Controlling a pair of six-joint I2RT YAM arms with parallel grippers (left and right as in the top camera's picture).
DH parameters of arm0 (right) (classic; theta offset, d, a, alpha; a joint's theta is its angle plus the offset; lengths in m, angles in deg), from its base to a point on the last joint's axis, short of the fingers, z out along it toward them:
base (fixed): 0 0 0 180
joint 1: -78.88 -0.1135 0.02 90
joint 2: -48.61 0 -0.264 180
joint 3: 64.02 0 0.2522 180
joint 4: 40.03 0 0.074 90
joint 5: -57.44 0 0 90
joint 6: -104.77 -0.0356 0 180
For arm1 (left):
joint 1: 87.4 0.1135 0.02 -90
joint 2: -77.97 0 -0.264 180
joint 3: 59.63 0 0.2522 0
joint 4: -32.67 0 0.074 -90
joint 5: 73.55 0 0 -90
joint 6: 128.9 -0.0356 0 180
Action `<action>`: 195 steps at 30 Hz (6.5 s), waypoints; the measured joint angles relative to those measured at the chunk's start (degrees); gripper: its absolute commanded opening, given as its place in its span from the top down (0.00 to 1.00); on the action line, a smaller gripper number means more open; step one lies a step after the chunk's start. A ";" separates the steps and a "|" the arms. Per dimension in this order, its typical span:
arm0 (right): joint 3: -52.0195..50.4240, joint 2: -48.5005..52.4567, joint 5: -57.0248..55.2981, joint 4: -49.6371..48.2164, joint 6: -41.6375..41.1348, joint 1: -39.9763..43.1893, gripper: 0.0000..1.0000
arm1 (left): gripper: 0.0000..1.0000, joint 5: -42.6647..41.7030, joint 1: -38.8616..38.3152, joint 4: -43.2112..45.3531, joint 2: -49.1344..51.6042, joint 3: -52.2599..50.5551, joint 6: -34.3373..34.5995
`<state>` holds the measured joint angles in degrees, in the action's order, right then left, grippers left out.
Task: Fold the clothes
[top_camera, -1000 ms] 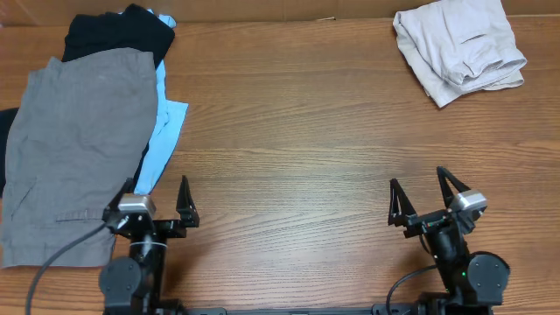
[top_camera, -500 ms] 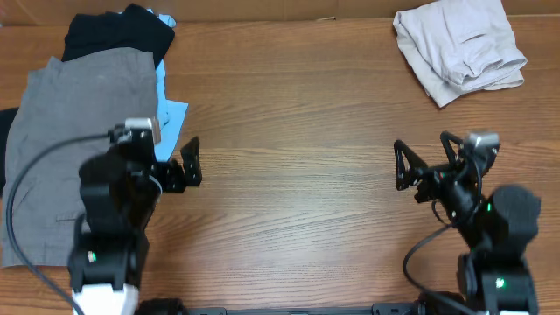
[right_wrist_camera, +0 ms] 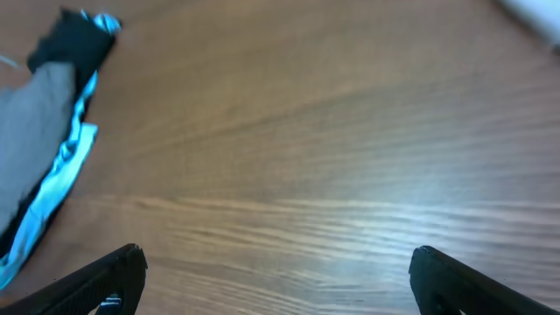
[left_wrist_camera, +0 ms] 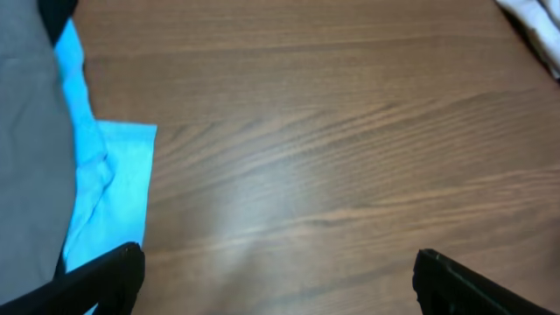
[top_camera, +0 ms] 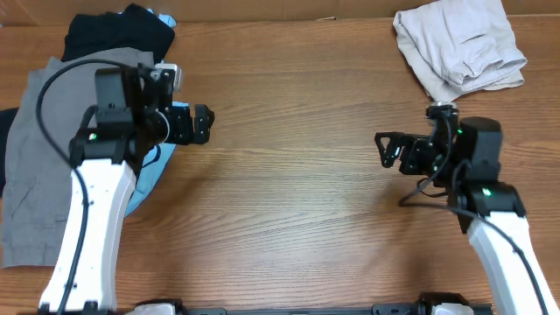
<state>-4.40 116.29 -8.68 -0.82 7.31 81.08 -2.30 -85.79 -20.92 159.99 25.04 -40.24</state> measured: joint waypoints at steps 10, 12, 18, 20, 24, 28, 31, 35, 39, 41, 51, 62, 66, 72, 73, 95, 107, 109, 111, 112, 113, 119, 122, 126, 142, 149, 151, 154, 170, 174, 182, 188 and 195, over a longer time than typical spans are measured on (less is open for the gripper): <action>0.00 4.96 9.46 -5.57 -0.02 0.00 0.00 | 0.04 6.10 4.09 2.21 4.20 7.32 -2.25; 0.00 4.96 10.10 -5.53 0.00 0.00 0.00 | 0.06 8.26 7.21 -0.04 6.34 11.39 -2.14; 0.00 4.96 10.82 -4.35 0.00 0.00 0.00 | 0.13 11.17 17.97 -4.00 14.91 18.73 -1.81; 0.00 4.96 10.86 -3.72 -0.02 -0.11 0.00 | 0.14 11.67 21.46 -4.22 17.31 19.08 -1.79; 0.00 4.96 10.91 -3.58 -0.02 -1.31 0.00 | 0.17 12.15 27.15 -3.87 20.31 19.10 -1.86; 0.00 4.96 10.99 -3.85 0.00 -2.93 0.00 | 0.23 12.17 31.85 -2.14 22.34 19.23 -2.73; 0.00 4.96 11.13 -3.82 0.00 -3.96 0.00 | 0.26 12.15 34.12 0.00 24.57 19.52 -5.40; 0.00 4.96 10.62 -3.52 0.00 -4.98 0.00 | 0.28 12.09 36.09 3.06 29.07 19.65 -9.75; 0.00 4.96 10.10 -2.36 0.00 -5.35 0.00 | 0.28 12.02 37.94 4.98 33.79 19.65 -13.97; 0.00 4.96 9.81 -1.77 0.00 -5.35 0.00 | 0.28 11.96 39.01 6.08 36.06 19.65 -15.74; 0.00 4.96 9.53 -0.24 -0.02 -5.35 0.00 | 0.35 9.77 45.16 11.89 39.63 19.67 -20.83; 0.00 4.96 8.87 -0.37 -0.02 -5.35 0.00 | 0.53 3.67 46.38 12.83 43.89 19.85 -21.81; 0.00 4.96 8.72 -0.39 -0.02 -5.35 0.00 | 0.73 2.49 46.38 13.18 44.65 19.85 -21.94; 0.00 4.96 8.70 -0.59 0.00 -5.35 0.00 | 0.80 2.10 46.38 13.94 44.65 19.96 -19.50; 0.00 4.96 8.68 -0.70 -0.02 -5.35 0.00 | 0.86 1.77 46.36 13.97 44.65 20.04 -17.84; 3.89 4.98 7.58 4.74 0.00 -5.20 0.03 | 0.96 -21.22 27.43 -19.69 44.26 45.29 0.81; 25.31 5.03 4.94 27.91 0.02 3.15 0.01 | 0.96 -21.46 -4.59 -22.69 41.35 45.81 -3.13; 27.89 5.03 4.37 29.92 0.07 5.99 0.01 | 0.96 -20.55 -9.81 -22.51 41.35 45.81 -3.30; 29.31 5.03 4.11 30.73 0.09 8.63 0.00 | 0.96 -19.19 -14.64 -21.75 41.35 45.81 -3.32; 29.62 5.03 4.04 30.88 0.09 9.97 0.00 | 0.96 -18.21 -17.40 -21.27 41.35 45.81 -3.32; 29.77 5.03 3.91 31.10 0.09 11.02 0.00 | 0.96 -17.33 -19.56 -20.83 41.35 45.81 -3.34; 29.79 5.03 3.58 31.19 0.39 16.59 0.00 | 0.96 -10.75 -34.84 -16.83 41.35 45.81 -3.32; 29.79 5.03 3.54 31.23 0.81 17.88 0.00 | 0.96 -9.22 -39.82 -14.53 41.48 45.81 -3.28; 29.79 5.03 3.58 31.10 1.27 19.74 0.00 | 0.96 -8.50 -44.02 -13.79 42.21 45.81 -3.08; 34.14 5.03 5.73 29.11 1.49 32.94 0.00 | 0.91 -13.18 -50.36 -11.61 44.92 45.81 -0.48; 35.45 5.03 7.48 28.33 1.46 34.18 0.00 | 0.00 -15.23 -51.34 -11.96 44.92 46.38 0.00; 35.45 5.03 7.67 28.04 1.49 34.18 0.00 | 0.00 -15.54 -50.97 -14.16 44.94 48.35 0.37; 35.45 5.03 7.87 27.85 1.46 34.18 0.00 | 0.00 -15.78 -47.98 -20.68 45.09 57.42 0.81; 35.76 10.40 7.65 28.26 8.09 13.40 0.00 | 0.00 -11.23 -4.13 -44.11 42.71 92.43 8.07; 35.80 17.51 5.07 28.68 11.61 1.97 0.00 | 0.00 -11.43 -1.95 -45.77 42.71 90.75 5.57; 35.80 32.72 1.20 24.35 17.27 -12.68 0.00 | 0.00 -11.43 -1.62 -45.81 42.71 88.56 2.14; 35.80 40.35 0.57 20.09 20.55 -17.97 0.00 | 0.00 -10.88 -1.62 -45.70 42.73 87.47 1.29; 35.80 45.11 0.00 18.40 23.78 -21.03 0.08 | 0.00 -9.27 -1.62 -45.70 42.75 86.71 1.14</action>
<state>31.41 161.40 -8.68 17.59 31.09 60.05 -11.56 -87.41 -66.63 202.74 111.75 -39.11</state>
